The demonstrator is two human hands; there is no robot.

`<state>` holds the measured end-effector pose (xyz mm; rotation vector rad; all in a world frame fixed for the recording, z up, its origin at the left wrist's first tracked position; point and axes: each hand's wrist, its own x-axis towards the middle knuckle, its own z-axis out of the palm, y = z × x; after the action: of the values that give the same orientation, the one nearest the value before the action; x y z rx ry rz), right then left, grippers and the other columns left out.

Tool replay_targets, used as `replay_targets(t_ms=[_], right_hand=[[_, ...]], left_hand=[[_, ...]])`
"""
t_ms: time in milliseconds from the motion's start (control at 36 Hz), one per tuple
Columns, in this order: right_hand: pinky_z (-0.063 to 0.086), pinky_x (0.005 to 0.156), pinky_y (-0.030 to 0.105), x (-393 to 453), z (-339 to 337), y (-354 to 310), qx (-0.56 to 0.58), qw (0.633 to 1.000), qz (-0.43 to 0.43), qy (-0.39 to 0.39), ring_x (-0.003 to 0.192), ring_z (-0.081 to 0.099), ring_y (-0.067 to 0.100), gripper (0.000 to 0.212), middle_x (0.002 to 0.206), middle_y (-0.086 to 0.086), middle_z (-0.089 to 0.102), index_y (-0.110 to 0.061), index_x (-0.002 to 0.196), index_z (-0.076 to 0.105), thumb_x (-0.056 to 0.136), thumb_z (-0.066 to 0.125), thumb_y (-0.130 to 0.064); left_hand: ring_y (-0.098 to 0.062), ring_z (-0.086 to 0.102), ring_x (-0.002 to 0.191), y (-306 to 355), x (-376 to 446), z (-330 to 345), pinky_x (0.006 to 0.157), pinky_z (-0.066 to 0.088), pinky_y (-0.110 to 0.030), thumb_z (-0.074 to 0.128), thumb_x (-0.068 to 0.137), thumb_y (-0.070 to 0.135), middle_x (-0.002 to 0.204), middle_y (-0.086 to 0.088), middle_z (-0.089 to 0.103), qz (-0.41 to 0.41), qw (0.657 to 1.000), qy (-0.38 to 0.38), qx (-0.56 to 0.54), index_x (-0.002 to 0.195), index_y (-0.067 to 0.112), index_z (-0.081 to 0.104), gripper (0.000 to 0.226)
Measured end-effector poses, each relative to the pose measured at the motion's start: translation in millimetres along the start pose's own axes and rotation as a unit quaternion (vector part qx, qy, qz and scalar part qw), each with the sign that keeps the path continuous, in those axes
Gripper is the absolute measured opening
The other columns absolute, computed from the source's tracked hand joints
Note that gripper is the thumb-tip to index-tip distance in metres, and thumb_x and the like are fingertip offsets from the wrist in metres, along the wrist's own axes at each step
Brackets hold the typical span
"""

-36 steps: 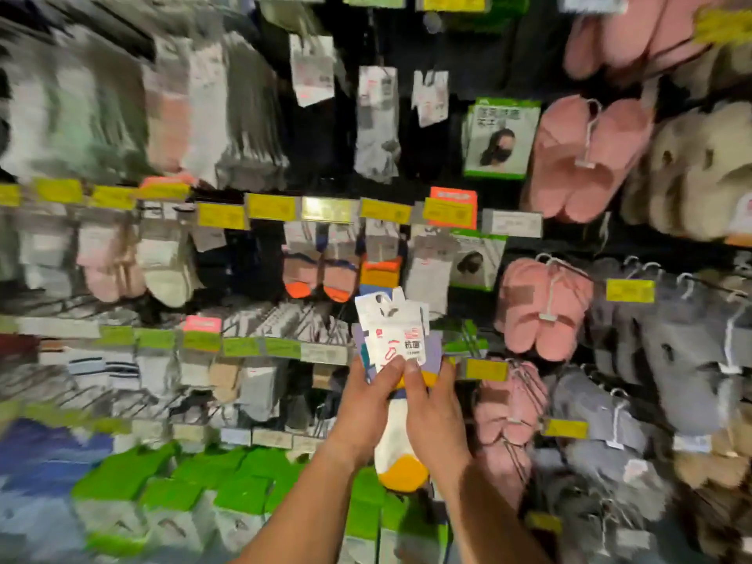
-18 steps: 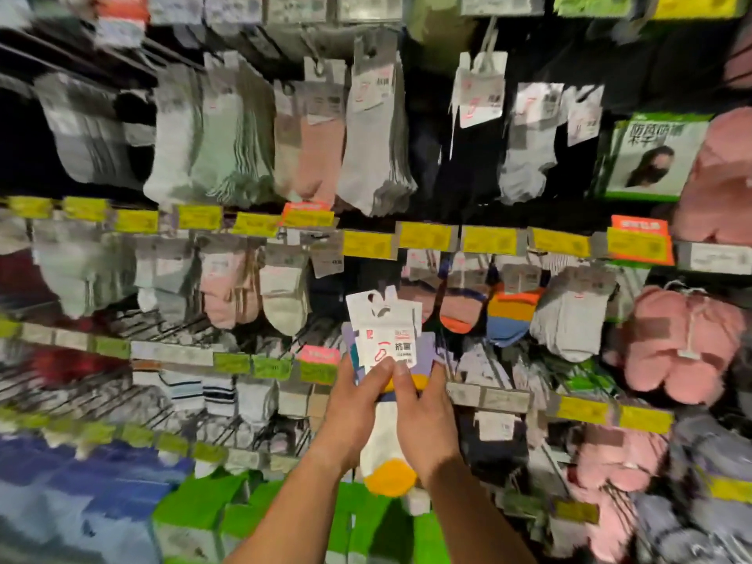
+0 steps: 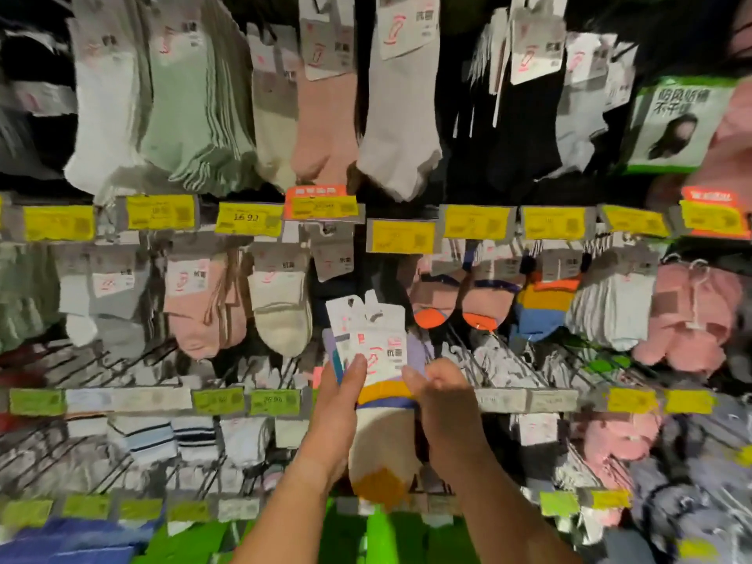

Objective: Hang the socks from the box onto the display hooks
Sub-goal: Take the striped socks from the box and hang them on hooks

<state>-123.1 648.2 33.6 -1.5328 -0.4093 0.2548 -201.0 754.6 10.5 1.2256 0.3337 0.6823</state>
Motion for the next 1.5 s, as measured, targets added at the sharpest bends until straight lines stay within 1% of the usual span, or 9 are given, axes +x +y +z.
replay_targets(t_ms=[139, 250, 389, 472, 556, 667, 889, 1139, 1500], right_hand=[[0.032, 0.046, 0.013, -6, 23, 4, -0.025, 0.998, -0.03, 0.055, 0.041, 0.043, -0.002, 0.04, 0.047, -0.011, 0.046, -0.017, 0.06, 0.046, 0.09, 0.071, -0.011], [0.038, 0.047, 0.008, -5, 30, 6, 0.025, 0.999, -0.025, 0.015, 0.051, 0.053, -0.006, 0.021, 0.059, -0.005, 0.059, -0.01, 0.076, 0.058, 0.091, 0.07, -0.02], [0.058, 0.072, 0.047, 20, 20, 16, 0.055, 0.996, -0.003, -0.066, 0.082, 0.071, 0.024, 0.018, 0.081, 0.0, 0.074, -0.03, 0.07, 0.069, 0.087, 0.071, -0.023], [0.053, 0.062, 0.031, 28, 12, 20, 0.072, 0.995, -0.002, -0.071, 0.069, 0.068, 0.007, 0.028, 0.068, -0.014, 0.069, -0.031, 0.067, 0.065, 0.089, 0.069, -0.014], [0.06, 0.08, 0.045, 28, 7, 17, 0.06, 0.994, -0.017, -0.085, 0.087, 0.073, 0.018, 0.025, 0.092, -0.004, 0.076, -0.021, 0.103, 0.07, 0.08, 0.075, -0.028], [0.057, 0.085, 0.052, 25, 10, 20, 0.097, 0.993, -0.009, -0.071, 0.09, 0.073, 0.029, 0.024, 0.097, 0.005, 0.076, -0.019, 0.109, 0.069, 0.085, 0.074, -0.019], [0.057, 0.087, 0.049, 27, 21, 17, 0.17, 0.982, 0.027, -0.081, 0.1, 0.071, 0.028, 0.017, 0.114, 0.01, 0.072, -0.03, 0.108, 0.068, 0.092, 0.066, -0.024], [0.051, 0.096, 0.057, 64, 6, -19, 0.156, 0.986, -0.04, -0.04, 0.107, 0.069, 0.028, 0.026, 0.115, 0.004, 0.073, -0.02, 0.119, 0.065, 0.094, 0.065, -0.028], [0.054, 0.093, 0.041, 107, 17, -28, 0.051, 0.998, -0.018, -0.015, 0.107, 0.066, 0.021, 0.028, 0.117, 0.002, 0.07, -0.015, 0.126, 0.057, 0.1, 0.058, -0.023]], left_hand=[[-0.016, 0.066, 0.117, 4, 20, -16, 0.099, 0.052, -0.036, 0.065, 0.087, 0.036, 0.129, 0.003, 0.069, 0.042, 0.998, -0.046, 0.027, 0.128, 0.033, 0.059, 0.042], [-0.028, 0.07, 0.107, 4, 30, -19, 0.089, 0.057, -0.046, 0.068, 0.083, 0.04, 0.118, -0.005, 0.073, 0.04, 0.997, -0.047, 0.04, 0.126, 0.025, 0.06, 0.046], [-0.024, 0.063, 0.117, -2, 60, -28, 0.1, 0.05, -0.044, 0.048, 0.075, 0.073, 0.133, -0.006, 0.065, -0.029, 0.995, 0.007, 0.099, 0.137, 0.022, 0.054, 0.08], [-0.015, 0.067, 0.112, -11, 55, -18, 0.096, 0.054, -0.039, 0.057, 0.087, 0.062, 0.13, 0.003, 0.067, -0.031, 0.997, 0.041, 0.062, 0.137, 0.034, 0.055, 0.057], [-0.024, 0.065, 0.119, -20, 45, -4, 0.105, 0.048, -0.052, 0.058, 0.094, 0.05, 0.13, 0.001, 0.068, -0.037, 0.999, 0.009, 0.031, 0.138, 0.034, 0.056, 0.047], [-0.002, 0.067, 0.106, -16, 41, -2, 0.101, 0.05, -0.028, 0.053, 0.103, 0.039, 0.124, 0.005, 0.07, -0.022, 0.999, 0.023, 0.028, 0.123, 0.032, 0.063, 0.023], [-0.032, 0.065, 0.118, -7, 31, -30, 0.105, 0.046, -0.059, 0.07, 0.089, 0.032, 0.129, -0.007, 0.069, -0.006, 0.997, 0.048, -0.061, 0.139, 0.024, 0.054, 0.053], [-0.015, 0.072, 0.105, -9, 29, -27, 0.082, 0.059, -0.028, 0.066, 0.095, 0.008, 0.111, 0.006, 0.076, 0.053, 0.995, 0.084, -0.017, 0.126, 0.028, 0.059, 0.038], [-0.011, 0.068, 0.111, -5, 27, -43, 0.097, 0.05, -0.032, 0.066, 0.094, 0.008, 0.118, 0.008, 0.074, 0.077, 0.993, 0.091, 0.001, 0.135, 0.025, 0.055, 0.046]])
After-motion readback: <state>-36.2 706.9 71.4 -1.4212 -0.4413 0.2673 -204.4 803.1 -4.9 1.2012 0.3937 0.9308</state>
